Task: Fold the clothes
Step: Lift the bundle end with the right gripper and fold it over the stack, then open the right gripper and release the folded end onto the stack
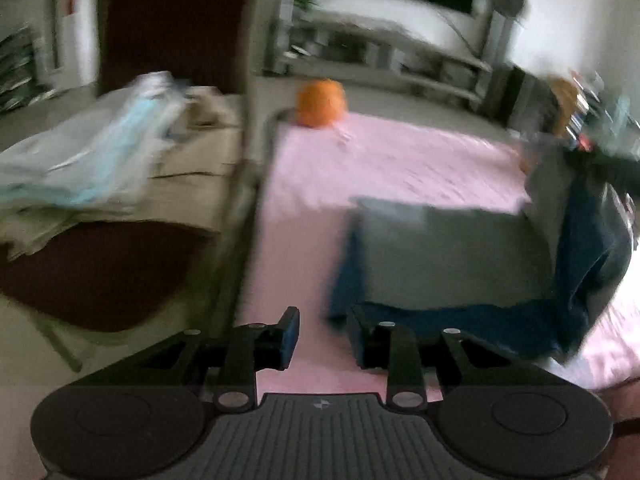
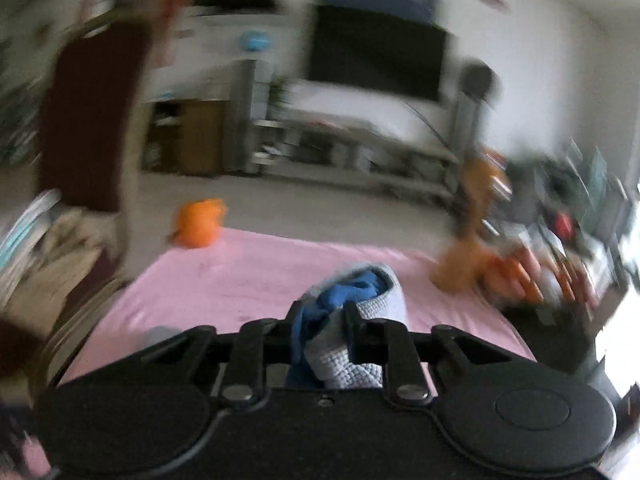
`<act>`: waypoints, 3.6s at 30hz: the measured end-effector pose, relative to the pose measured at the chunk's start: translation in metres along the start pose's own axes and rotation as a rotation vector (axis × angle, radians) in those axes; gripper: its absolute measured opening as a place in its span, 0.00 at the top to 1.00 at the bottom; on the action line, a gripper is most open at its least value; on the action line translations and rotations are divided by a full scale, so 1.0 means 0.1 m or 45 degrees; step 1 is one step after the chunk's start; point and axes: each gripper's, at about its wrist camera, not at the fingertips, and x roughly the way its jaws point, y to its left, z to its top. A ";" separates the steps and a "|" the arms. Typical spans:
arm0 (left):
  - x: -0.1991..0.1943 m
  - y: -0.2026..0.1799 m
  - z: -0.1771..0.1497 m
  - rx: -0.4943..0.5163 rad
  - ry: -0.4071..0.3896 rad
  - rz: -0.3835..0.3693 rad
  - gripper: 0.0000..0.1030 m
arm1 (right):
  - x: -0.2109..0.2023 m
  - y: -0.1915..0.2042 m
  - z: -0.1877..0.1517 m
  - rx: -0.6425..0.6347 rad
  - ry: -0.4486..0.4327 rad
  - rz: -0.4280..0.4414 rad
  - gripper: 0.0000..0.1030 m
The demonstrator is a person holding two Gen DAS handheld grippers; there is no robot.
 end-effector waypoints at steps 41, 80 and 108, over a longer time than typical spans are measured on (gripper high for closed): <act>1.61 -0.74 0.46 -0.263 0.397 -0.388 0.20 | 0.91 -1.10 -0.98 0.556 0.689 0.627 1.00; 0.49 -0.78 0.53 -0.174 -0.106 -0.331 0.79 | 0.45 -1.73 -0.95 0.889 0.264 0.566 0.67; 1.12 -0.38 0.24 -0.303 0.166 0.001 0.62 | 1.31 -0.35 -0.74 0.164 0.391 0.406 0.97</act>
